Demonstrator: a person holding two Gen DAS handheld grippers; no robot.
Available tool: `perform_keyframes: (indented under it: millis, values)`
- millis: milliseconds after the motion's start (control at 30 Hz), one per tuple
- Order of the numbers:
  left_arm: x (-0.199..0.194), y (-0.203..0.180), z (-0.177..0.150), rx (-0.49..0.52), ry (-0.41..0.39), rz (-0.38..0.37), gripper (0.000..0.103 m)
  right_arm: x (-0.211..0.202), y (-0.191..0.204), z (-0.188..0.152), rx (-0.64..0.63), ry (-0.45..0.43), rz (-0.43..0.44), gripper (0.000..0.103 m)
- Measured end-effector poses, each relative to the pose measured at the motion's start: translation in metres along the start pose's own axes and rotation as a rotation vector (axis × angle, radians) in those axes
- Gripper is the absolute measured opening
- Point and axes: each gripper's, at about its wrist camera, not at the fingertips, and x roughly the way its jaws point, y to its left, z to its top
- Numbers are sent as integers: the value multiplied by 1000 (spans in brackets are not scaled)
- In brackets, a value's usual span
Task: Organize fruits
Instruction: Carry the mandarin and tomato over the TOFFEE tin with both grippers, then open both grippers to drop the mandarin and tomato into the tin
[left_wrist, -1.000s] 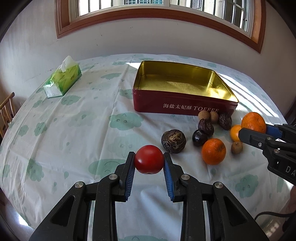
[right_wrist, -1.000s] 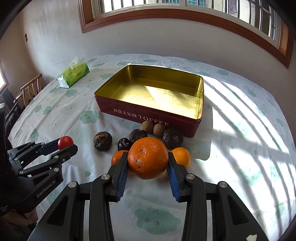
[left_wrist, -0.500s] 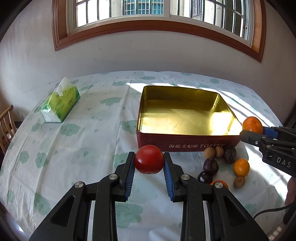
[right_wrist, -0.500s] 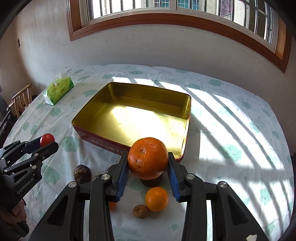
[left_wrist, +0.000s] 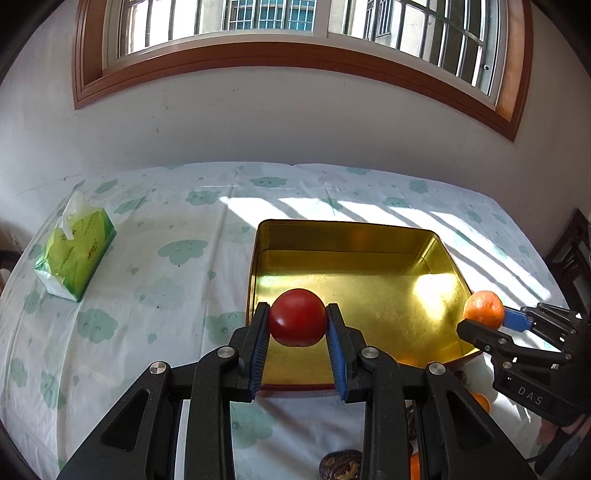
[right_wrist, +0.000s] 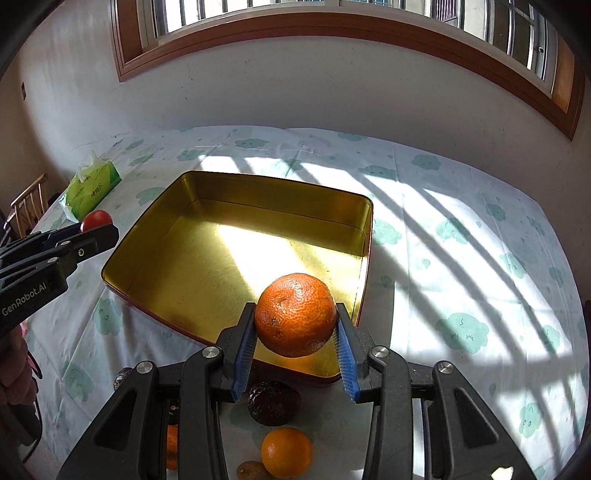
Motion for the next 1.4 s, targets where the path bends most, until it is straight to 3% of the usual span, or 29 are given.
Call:
perform_keyframes:
  millis: [333,767,1400]
  values:
    - [42,-9,-5,51,74,20,31,27,0,8,-4,38,9,37]
    - [56,-8,-19,26,143,44,31,40,1,5,-11,69,9,37]
    - [47,-15,-25,21,137,68,31,44,5,3,-32,79,-10,38]
